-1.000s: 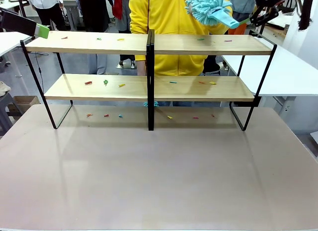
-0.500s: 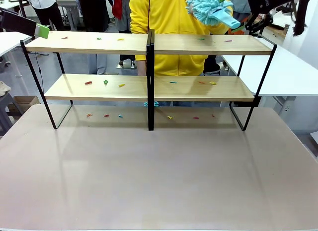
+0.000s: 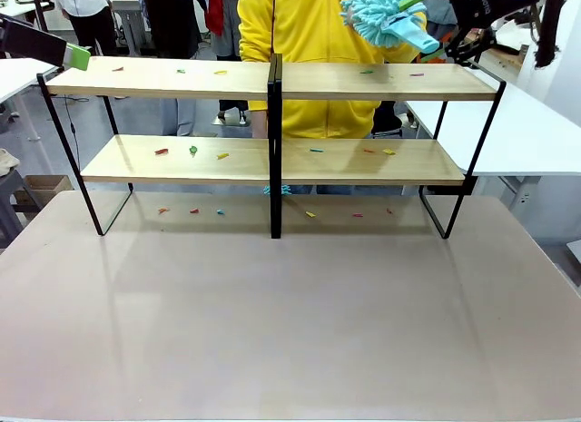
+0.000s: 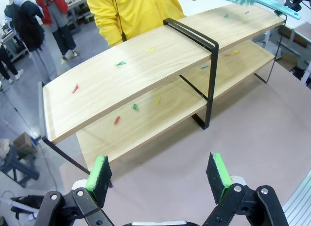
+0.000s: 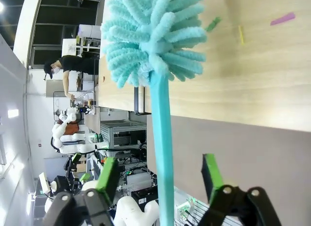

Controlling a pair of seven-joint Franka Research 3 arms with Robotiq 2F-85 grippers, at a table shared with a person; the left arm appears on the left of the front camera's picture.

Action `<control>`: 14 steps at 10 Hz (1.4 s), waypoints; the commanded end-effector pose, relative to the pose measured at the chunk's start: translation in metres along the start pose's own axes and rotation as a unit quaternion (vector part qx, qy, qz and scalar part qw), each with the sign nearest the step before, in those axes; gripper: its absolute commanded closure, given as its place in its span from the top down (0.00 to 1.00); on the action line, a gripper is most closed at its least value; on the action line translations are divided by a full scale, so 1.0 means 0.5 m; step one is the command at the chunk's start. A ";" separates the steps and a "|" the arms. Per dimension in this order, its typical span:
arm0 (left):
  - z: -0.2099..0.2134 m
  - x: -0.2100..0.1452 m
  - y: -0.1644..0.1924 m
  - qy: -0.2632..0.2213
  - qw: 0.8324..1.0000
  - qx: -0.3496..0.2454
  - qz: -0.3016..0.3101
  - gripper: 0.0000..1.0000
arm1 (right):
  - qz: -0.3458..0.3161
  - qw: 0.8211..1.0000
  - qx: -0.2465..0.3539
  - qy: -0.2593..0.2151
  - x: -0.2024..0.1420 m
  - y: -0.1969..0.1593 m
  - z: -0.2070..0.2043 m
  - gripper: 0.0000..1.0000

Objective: Clean the shelves.
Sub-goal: Pick up the Duster when the human hands it over.

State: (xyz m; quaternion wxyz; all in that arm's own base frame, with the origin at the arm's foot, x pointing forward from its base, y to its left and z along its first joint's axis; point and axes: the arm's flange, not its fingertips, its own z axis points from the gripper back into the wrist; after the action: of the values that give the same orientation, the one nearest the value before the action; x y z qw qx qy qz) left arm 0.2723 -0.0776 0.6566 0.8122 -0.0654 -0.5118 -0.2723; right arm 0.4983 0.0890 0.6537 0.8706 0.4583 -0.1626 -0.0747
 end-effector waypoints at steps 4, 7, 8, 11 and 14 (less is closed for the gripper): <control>0.000 0.000 0.001 0.000 1.000 0.000 -0.005 1.00 | 0.005 1.000 0.006 0.013 0.006 0.003 -0.010 0.14; 0.000 0.000 0.001 0.000 1.000 0.000 -0.005 1.00 | 0.009 1.000 0.012 0.019 0.004 0.001 -0.012 0.00; 0.000 0.000 0.001 0.000 1.000 0.000 -0.005 1.00 | 0.009 1.000 0.013 0.021 0.004 -0.002 -0.012 0.00; 0.000 0.000 0.001 0.000 1.000 0.000 -0.005 1.00 | 0.020 0.999 0.008 0.028 -0.010 -0.006 0.007 0.00; 0.000 0.000 0.001 0.000 1.000 0.000 -0.005 1.00 | 0.095 0.993 0.027 0.066 -0.148 0.034 0.149 0.00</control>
State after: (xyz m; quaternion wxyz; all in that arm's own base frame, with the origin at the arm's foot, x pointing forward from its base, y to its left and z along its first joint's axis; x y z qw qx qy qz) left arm 0.2722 -0.0777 0.6567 0.8121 -0.0656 -0.5119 -0.2724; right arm 0.4524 0.0811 0.6792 0.8743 0.4645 -0.1411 -0.0017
